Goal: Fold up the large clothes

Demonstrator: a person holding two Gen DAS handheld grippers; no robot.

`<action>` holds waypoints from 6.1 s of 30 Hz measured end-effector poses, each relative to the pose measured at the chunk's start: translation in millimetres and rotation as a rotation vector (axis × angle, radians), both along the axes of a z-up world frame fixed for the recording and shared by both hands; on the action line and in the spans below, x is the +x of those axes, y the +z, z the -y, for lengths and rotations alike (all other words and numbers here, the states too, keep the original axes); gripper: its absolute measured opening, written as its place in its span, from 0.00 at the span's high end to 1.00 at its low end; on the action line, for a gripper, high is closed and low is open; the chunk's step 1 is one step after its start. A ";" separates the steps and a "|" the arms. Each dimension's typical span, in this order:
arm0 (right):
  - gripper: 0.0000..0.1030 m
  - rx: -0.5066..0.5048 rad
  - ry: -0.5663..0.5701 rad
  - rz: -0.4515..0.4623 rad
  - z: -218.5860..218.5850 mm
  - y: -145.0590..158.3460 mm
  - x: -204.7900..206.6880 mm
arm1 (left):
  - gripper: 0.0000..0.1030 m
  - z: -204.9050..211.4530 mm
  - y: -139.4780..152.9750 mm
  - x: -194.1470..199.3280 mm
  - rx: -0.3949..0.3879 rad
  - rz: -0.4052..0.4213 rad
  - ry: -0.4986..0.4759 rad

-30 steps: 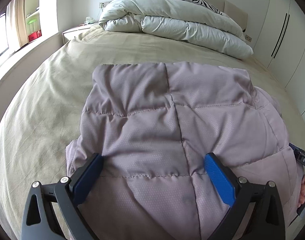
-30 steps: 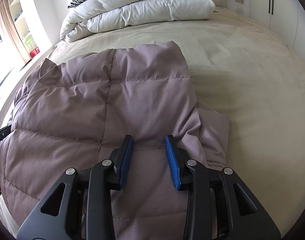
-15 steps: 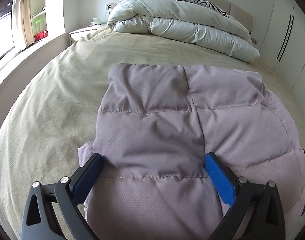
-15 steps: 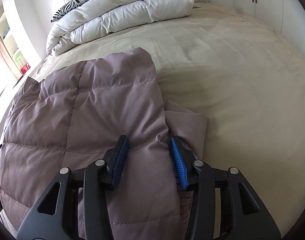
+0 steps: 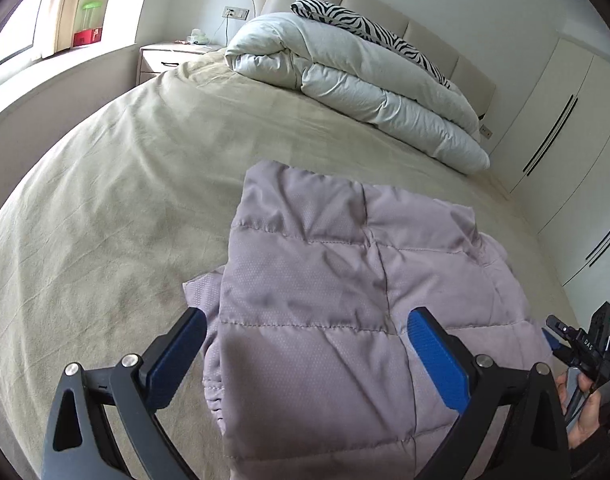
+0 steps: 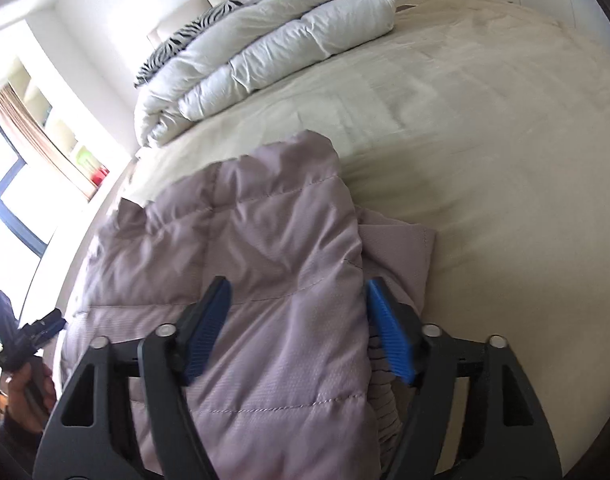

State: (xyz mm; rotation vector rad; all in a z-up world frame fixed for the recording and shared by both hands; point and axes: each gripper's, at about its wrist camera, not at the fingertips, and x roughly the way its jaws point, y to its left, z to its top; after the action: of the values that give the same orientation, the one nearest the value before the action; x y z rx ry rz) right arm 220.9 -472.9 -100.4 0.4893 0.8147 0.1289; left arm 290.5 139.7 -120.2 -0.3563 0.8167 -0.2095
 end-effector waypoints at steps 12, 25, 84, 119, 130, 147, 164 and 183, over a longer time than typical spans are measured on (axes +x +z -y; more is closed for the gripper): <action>0.12 0.357 0.041 -0.146 60.5 -35.0 -5.2 | 0.00 -77.6 -64.2 -15.0 -0.483 -0.266 -0.028; 0.10 0.449 0.158 -0.214 43.6 -63.8 26.3 | 0.01 -43.2 -77.5 32.8 -0.533 -0.336 -0.082; 0.34 0.287 0.131 -0.283 -48.2 -53.7 -120.1 | 0.35 -64.1 -81.8 -118.4 -0.412 -0.318 -0.064; 0.25 -0.316 -0.121 0.223 -71.3 106.5 -241.5 | 0.00 13.5 123.7 -292.6 0.416 0.597 0.152; 0.00 -0.440 -0.186 0.557 -133.1 229.6 -294.2 | 0.00 41.2 169.0 -315.6 0.436 0.508 0.291; 0.00 -0.427 0.031 0.069 -224.4 161.1 -294.5 | 0.00 80.4 50.0 -289.4 0.372 0.058 0.112; 0.00 -0.516 0.043 -0.105 -248.4 100.5 -271.2 | 0.00 75.5 33.5 -293.8 0.411 0.027 0.129; 0.00 -0.489 0.049 -0.118 -251.7 94.9 -272.1 | 0.00 80.1 26.1 -294.6 0.435 0.013 0.122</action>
State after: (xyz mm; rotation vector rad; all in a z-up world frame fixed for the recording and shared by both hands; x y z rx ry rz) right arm -51.2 -221.2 -5.4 0.0152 0.9380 -0.0566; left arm -4.1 59.6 -94.1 0.0052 0.8015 0.0809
